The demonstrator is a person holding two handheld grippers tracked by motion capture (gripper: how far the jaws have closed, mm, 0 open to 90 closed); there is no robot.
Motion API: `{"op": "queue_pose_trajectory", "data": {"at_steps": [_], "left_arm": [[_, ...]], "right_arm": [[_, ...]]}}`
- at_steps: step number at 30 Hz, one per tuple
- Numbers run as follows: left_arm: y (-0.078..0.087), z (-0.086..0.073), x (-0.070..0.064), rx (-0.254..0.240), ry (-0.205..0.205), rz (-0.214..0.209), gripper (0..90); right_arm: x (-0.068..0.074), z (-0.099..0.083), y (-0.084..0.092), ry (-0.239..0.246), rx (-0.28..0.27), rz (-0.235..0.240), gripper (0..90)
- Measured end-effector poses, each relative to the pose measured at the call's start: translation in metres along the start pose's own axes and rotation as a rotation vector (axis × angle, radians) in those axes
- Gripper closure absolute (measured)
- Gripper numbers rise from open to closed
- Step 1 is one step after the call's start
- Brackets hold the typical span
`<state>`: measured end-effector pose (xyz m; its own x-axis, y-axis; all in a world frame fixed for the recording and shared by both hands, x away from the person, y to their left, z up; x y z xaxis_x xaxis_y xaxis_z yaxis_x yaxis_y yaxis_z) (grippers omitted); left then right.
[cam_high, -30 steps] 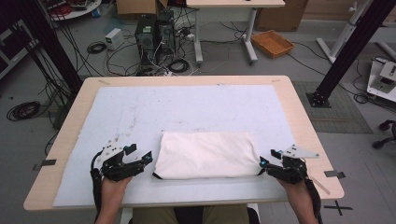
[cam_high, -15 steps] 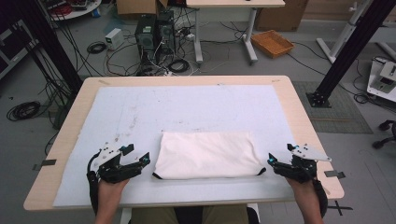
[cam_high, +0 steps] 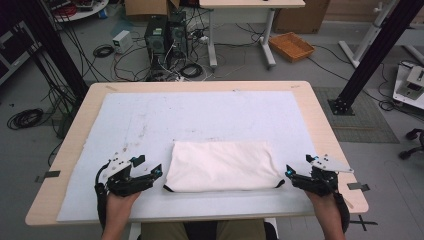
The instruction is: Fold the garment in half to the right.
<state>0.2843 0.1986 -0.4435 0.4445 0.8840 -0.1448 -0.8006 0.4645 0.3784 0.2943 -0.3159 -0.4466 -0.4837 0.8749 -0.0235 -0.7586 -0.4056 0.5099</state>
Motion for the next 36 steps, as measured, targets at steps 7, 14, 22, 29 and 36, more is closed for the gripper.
{"op": "queue_pose_trajectory", "data": {"at_steps": [7, 14, 22, 29, 36], "left_arm": [[-0.014, -0.008, -0.014, 0.121, 0.049, -0.008, 24.8], [-0.024, -0.022, -0.025, 0.238, 0.075, 0.033, 35.2], [-0.017, -0.028, -0.030, 0.262, 0.045, 0.057, 52.7], [-0.013, -0.033, -0.037, 0.248, -0.021, 0.096, 64.1], [-0.007, -0.037, -0.043, 0.251, -0.040, 0.078, 73.1]], "right_arm": [[0.006, -0.002, 0.001, 0.017, 0.004, 0.016, 20.4], [0.010, -0.001, 0.001, 0.026, 0.005, 0.029, 20.4], [0.014, -0.003, -0.002, 0.037, 0.021, 0.050, 20.4], [0.016, 0.001, 0.000, 0.042, 0.002, 0.054, 20.4], [0.034, 0.014, -0.005, 0.102, -0.007, 0.111, 20.4]]}}
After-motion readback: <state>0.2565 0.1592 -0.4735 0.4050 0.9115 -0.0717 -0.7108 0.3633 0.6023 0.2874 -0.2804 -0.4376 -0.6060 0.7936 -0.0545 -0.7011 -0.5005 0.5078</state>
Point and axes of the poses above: each handheld gripper's, and its own axes: y roughly backward along the jaws, z roughly out of its top, x roughly to its left, the point moved 3 cm from there along -y, roughly forward along the jaws, and after that the axes turned 5 degrees about z, right-handed, at the moved point
